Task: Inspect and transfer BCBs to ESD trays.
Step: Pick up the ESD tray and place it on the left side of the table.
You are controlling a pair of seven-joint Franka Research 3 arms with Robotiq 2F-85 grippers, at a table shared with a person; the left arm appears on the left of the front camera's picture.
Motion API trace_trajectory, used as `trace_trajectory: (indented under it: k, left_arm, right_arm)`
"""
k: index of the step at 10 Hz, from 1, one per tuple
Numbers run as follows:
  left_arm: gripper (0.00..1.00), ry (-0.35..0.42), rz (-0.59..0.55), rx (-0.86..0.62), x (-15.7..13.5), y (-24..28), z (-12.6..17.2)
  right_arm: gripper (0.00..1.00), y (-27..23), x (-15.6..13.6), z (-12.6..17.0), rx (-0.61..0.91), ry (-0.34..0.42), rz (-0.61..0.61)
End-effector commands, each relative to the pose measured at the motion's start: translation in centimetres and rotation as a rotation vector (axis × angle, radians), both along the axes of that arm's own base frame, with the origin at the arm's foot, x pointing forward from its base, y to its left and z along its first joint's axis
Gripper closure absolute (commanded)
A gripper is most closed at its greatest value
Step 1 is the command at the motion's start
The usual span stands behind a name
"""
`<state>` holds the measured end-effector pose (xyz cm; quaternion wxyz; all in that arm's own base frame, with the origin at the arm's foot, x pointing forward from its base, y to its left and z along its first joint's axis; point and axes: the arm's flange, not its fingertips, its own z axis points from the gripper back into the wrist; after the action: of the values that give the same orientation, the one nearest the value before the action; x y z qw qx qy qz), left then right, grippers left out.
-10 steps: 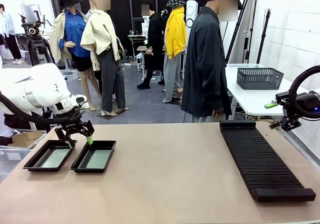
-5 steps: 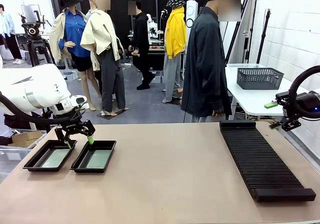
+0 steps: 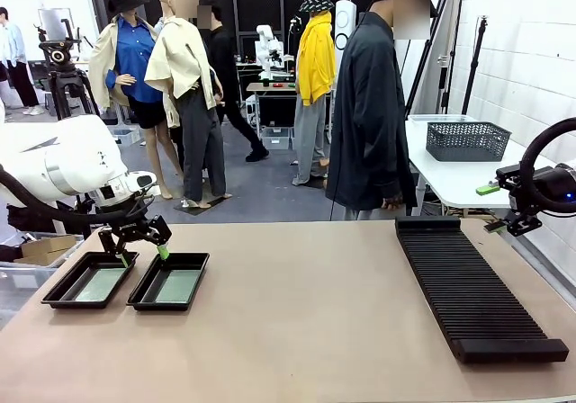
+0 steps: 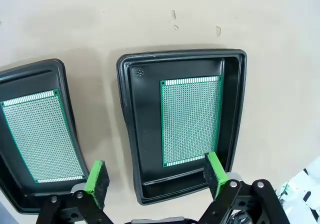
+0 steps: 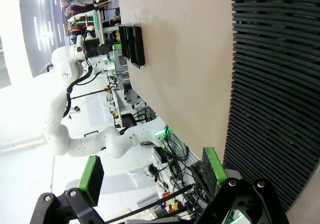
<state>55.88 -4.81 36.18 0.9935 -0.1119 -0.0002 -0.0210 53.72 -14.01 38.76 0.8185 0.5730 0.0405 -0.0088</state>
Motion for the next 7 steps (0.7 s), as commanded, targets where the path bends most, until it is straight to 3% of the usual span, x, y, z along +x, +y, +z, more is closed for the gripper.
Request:
trace_trajectory:
  k: [1, 7]
  left_arm:
    - [0.0, -0.006, -0.003, 0.005, 0.02, 0.05, 0.19]
    - [0.0, -0.006, -0.003, 0.005, 0.02, 0.05, 0.19]
  right_arm:
    - [0.0, 0.4, -0.21, 0.13, -0.012, 0.005, -0.012]
    - [0.0, 0.4, -0.21, 0.13, -0.012, 0.005, -0.012]
